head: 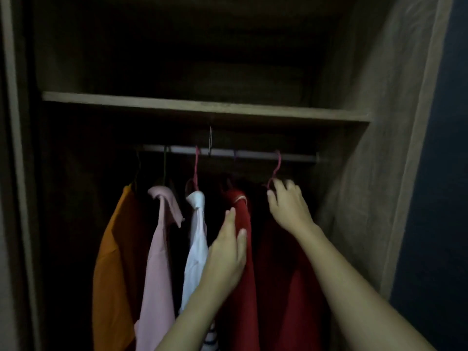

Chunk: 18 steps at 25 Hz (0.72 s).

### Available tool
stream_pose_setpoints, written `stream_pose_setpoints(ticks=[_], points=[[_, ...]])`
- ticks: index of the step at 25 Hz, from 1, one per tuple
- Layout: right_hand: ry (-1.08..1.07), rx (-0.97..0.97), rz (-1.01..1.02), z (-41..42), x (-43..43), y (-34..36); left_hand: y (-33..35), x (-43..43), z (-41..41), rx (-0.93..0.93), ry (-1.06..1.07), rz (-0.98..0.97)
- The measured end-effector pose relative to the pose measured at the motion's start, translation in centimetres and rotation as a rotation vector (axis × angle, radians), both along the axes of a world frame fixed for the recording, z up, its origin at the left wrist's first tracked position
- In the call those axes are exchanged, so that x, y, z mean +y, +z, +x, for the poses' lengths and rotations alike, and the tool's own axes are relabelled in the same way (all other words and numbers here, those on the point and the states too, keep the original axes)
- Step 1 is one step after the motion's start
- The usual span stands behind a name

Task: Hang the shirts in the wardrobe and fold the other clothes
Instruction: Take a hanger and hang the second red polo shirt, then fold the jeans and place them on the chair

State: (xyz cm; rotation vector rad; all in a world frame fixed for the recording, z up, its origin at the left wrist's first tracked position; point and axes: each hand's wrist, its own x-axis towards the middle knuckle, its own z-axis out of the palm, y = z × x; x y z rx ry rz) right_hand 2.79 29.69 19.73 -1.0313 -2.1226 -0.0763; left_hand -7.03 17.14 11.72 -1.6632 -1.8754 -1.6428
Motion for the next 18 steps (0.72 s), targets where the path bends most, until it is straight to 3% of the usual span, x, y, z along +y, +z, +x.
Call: stream_pose_setpoints(ticks=[3, 7, 12, 18], points=[[0.255, 0.242, 0.154, -0.4, -6.8, -4.9, -1.9, -6.6, -1.5, -0.054, 0.057, 0.067], [0.429, 0.297, 0.025, -3.8, -15.6, -15.4, -8.8, -17.4, -3.8, -0.125, 0.194, -0.045], [0.545, -0.047, -0.371, -7.9, -29.6, -31.0, -23.8, -33.6, -7.7, -0.339, 0.422, -0.457], [0.728, -0.58, -0.678, -8.8, -44.2, -46.2, -39.4, -51.5, -8.4, -0.504, 0.625, -0.91]])
